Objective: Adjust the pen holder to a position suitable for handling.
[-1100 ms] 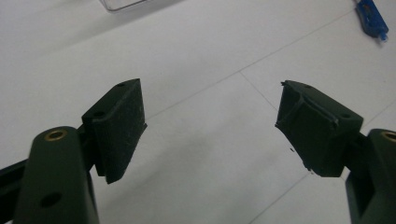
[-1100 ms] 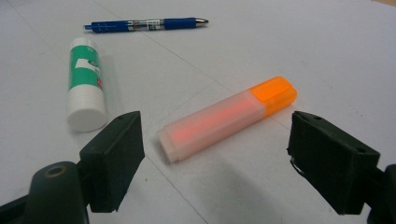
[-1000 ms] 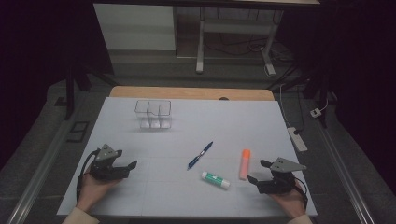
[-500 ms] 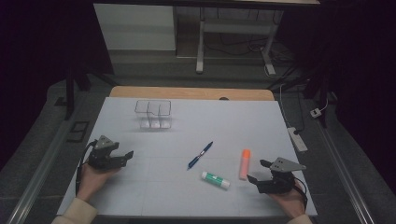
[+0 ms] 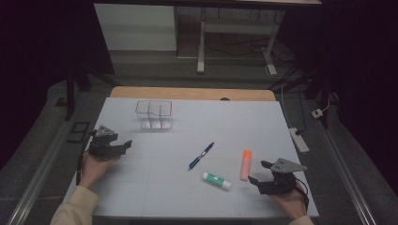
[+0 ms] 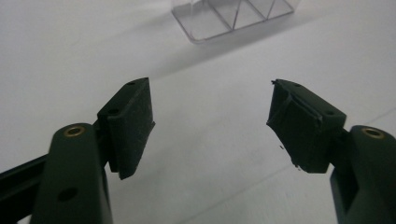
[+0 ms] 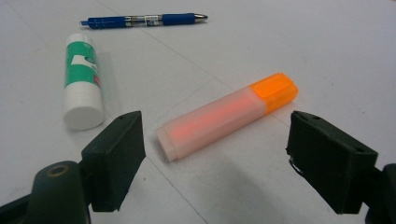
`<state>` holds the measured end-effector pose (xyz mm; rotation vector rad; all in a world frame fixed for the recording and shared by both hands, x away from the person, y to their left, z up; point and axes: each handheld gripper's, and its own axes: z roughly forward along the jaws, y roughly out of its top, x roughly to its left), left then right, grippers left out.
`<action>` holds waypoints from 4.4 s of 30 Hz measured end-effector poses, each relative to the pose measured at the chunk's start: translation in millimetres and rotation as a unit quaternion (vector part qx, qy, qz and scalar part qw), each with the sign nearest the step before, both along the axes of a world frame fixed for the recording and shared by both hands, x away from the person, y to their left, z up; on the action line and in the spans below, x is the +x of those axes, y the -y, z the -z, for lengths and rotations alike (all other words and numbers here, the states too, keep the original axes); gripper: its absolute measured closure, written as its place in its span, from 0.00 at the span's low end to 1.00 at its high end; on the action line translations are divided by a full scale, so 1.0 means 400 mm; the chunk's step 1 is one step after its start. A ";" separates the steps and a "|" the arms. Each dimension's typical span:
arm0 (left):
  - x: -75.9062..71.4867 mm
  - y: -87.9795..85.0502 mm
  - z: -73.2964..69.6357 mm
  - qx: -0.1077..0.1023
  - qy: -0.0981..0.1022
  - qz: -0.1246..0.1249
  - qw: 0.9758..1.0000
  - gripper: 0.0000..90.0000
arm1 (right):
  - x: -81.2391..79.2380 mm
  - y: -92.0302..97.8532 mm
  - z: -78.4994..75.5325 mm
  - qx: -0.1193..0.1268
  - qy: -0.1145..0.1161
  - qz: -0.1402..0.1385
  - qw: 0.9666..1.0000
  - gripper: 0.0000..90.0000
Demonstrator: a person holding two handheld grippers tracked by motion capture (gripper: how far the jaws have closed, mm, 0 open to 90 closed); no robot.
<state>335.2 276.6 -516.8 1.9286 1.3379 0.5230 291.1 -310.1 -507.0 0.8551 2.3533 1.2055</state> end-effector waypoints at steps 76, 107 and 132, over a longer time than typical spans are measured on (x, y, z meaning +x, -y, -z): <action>0.260 0.034 0.003 -0.011 0.012 -0.003 1.000 0.99 | -0.015 -0.005 0.004 0.006 -0.008 -0.010 1.000 0.22; 0.283 0.144 0.002 0.000 0.020 0.035 0.999 0.99 | -0.013 -0.012 0.009 -0.007 -0.007 -0.003 1.000 0.23; 0.299 0.218 0.000 0.008 0.025 0.062 0.998 0.99 | -0.019 -0.012 0.006 -0.004 -0.004 0.000 1.000 0.23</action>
